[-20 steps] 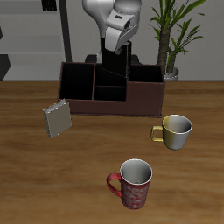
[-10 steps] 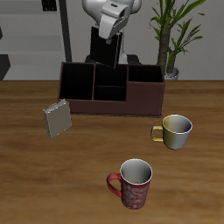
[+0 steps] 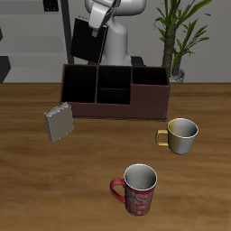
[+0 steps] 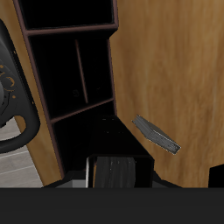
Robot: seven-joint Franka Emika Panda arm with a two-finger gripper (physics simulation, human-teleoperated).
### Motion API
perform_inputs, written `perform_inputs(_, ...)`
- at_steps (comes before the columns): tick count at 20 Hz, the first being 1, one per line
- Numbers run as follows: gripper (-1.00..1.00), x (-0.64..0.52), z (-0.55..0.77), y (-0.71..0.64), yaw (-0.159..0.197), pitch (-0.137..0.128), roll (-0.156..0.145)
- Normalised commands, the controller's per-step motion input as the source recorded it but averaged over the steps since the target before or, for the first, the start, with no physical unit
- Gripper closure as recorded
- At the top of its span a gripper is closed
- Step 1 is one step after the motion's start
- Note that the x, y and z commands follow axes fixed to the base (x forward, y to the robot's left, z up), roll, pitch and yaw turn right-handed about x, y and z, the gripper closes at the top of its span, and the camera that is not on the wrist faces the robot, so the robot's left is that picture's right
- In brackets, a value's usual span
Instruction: Place the black book into the back desk caddy's front compartment
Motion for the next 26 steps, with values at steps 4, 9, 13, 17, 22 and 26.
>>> perform_inputs(4, 1.0, 0.21, 0.07, -0.12, -0.006, -0.04, -0.034)
perform_inputs(9, 1.0, 0.2, 0.05, 0.26, -0.014, -0.04, 0.049)
perform_inputs(13, 1.0, 0.27, 0.13, 0.26, -0.082, -0.043, 0.023)
perform_inputs(17, 1.0, 0.26, -0.11, 0.38, 0.045, 0.0, 0.079)
perform_inputs(22, 1.0, 0.06, -0.2, 0.34, 0.072, 0.022, 0.063)
perform_inputs(26, 1.0, 0.02, -0.06, 0.27, 0.041, 0.007, 0.046)
